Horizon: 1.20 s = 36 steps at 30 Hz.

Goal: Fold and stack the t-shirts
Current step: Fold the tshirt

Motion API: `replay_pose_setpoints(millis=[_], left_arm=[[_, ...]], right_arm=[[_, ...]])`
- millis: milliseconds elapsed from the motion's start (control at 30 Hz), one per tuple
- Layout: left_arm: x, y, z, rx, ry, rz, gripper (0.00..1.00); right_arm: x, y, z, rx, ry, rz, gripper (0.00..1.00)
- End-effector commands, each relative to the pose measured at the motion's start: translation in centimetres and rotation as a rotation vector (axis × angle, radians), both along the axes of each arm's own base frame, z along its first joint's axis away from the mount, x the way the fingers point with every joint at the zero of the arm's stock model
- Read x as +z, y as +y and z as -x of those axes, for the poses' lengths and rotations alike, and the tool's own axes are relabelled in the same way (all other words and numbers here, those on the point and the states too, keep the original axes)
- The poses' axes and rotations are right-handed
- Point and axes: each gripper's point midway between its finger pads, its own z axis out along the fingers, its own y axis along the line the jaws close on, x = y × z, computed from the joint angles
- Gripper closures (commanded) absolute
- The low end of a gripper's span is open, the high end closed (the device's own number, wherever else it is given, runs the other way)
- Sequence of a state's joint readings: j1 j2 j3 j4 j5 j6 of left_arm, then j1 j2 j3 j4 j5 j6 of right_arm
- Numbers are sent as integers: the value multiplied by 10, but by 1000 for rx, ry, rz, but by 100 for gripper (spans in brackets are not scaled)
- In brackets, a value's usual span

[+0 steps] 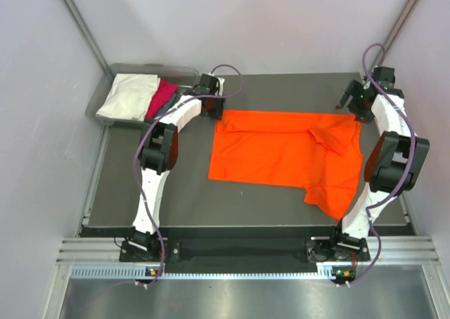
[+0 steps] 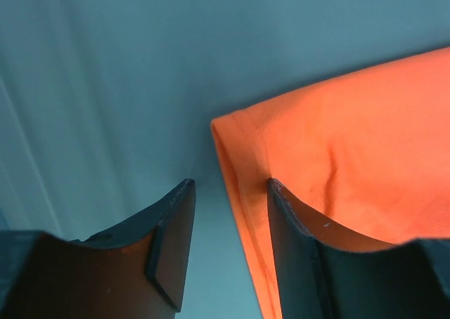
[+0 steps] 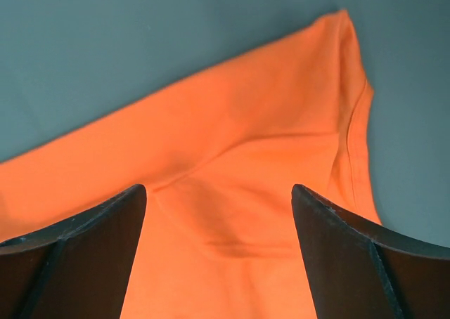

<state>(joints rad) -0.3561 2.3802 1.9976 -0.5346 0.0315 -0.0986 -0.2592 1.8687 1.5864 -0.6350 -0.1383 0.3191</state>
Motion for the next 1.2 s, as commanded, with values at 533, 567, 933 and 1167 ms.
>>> replay_pose_setpoints(millis=[533, 567, 933, 1167], left_arm=[[-37, 2, -16, 48, 69, 84, 76], [-36, 3, -18, 52, 63, 87, 78], [1, 19, -60, 134, -132, 66, 100], [34, 37, -81, 189, -232, 4, 100]], right_arm=[[7, -14, -25, -11, -58, 4, 16], [4, -14, -24, -15, -51, 2, 16], [-9, -21, -23, -51, -23, 19, 16], [-16, -26, -16, -79, 30, 37, 17]])
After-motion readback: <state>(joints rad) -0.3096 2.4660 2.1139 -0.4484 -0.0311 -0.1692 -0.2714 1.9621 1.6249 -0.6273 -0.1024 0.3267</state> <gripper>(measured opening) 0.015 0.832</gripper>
